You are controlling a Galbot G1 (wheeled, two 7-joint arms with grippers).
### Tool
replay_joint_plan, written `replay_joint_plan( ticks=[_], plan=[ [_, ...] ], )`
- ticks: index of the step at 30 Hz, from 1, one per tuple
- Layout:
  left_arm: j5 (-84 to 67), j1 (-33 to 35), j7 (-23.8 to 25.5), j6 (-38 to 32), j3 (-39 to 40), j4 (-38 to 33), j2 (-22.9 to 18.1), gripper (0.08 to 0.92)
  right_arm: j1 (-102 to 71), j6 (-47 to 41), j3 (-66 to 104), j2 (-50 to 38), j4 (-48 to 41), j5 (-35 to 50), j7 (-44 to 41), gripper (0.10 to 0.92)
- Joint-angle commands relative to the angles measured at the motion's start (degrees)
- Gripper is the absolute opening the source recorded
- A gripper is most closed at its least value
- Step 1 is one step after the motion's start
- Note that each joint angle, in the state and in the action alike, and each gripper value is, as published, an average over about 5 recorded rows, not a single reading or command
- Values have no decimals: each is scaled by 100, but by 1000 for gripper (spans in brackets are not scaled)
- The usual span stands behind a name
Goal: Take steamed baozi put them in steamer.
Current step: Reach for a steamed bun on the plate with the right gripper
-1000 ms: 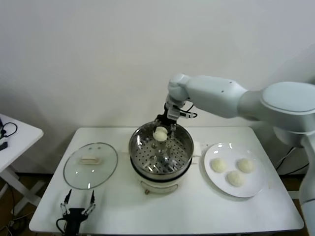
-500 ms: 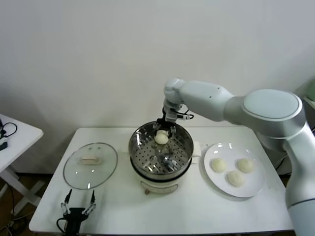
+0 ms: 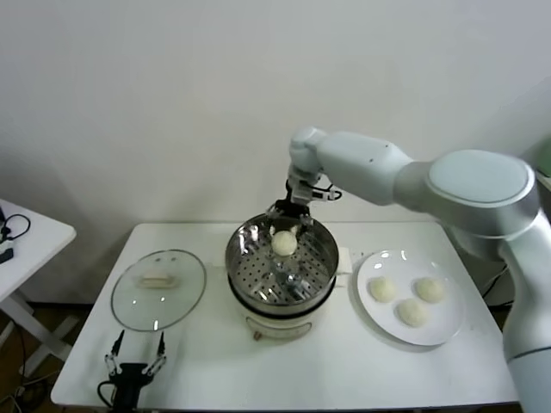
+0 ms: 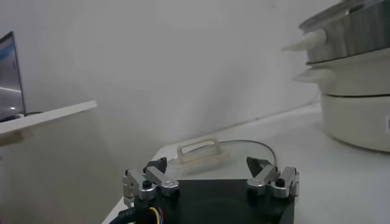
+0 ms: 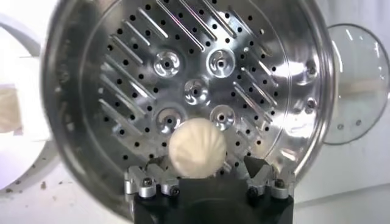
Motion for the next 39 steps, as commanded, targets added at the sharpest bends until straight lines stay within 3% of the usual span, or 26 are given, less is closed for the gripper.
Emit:
replay_joint_plan(
  ticks=[1, 4, 11, 15, 26, 39],
  plan=[
    [11, 11, 4, 32, 17, -70, 4, 823, 1909, -2119, -1946, -1456, 1555, 2946, -828, 823],
    [26, 7, 10, 51, 54, -91, -2, 823, 2244, -3106, -2463, -2182, 2188, 3417, -692, 823],
    [76, 8, 14, 42, 109, -92, -8, 823, 2120, -5164, -2680, -3280, 3493, 3208, 251, 823],
    [87, 26, 15, 35, 110, -84, -12, 823, 1462, -5830, -2266, -3648, 3795, 3161, 646, 823],
    [121, 96, 14, 31, 62, -74, -23, 823, -404, -5903, -1004, -3493, 2717, 2182, 682, 823],
    [198, 114, 8, 7, 16, -3, -61, 823, -1457, -5816, -232, -3055, 1825, 1405, 809, 823]
  ],
)
